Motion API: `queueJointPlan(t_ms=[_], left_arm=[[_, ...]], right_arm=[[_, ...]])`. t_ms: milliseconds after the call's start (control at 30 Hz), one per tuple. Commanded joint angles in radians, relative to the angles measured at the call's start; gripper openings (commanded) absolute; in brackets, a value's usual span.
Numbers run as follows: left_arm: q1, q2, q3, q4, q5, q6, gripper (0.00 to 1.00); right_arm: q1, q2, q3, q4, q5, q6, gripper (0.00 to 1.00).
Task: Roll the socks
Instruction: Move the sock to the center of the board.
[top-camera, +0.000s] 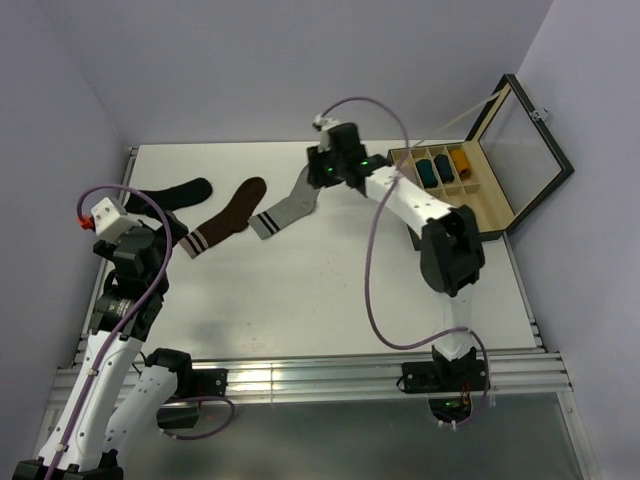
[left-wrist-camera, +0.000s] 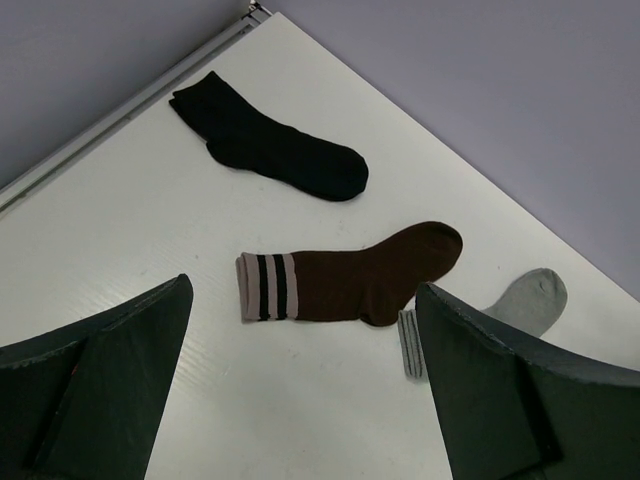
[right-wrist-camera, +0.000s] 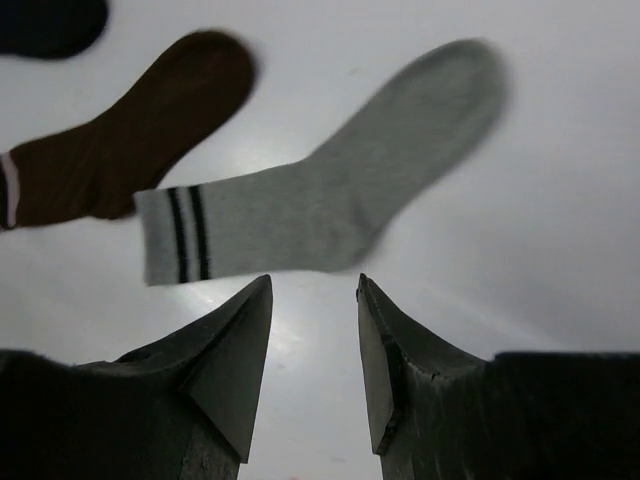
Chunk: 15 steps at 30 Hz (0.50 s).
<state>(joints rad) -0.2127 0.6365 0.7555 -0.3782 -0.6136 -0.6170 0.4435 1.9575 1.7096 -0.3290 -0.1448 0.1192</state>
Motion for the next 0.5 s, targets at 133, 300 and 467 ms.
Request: queueJointPlan(t_ms=[133, 300, 467], left_arm=[[0.004, -0.003, -0.005, 0.025, 0.046, -0.01, 0.99], [0.004, -0.003, -0.005, 0.024, 0.049, -0.012, 1.0], [0.003, -0.008, -0.007, 0.022, 0.052, -0.013, 1.0]], right_arm=[[0.15, 0.226, 0.119, 0.119, -0.032, 0.112, 0.47], [0.185, 0.334, 0.192, 0.153, -0.061, 0.166, 0.47], [0.185, 0.391, 0.188, 0.162, -0.032, 0.197, 0.47]])
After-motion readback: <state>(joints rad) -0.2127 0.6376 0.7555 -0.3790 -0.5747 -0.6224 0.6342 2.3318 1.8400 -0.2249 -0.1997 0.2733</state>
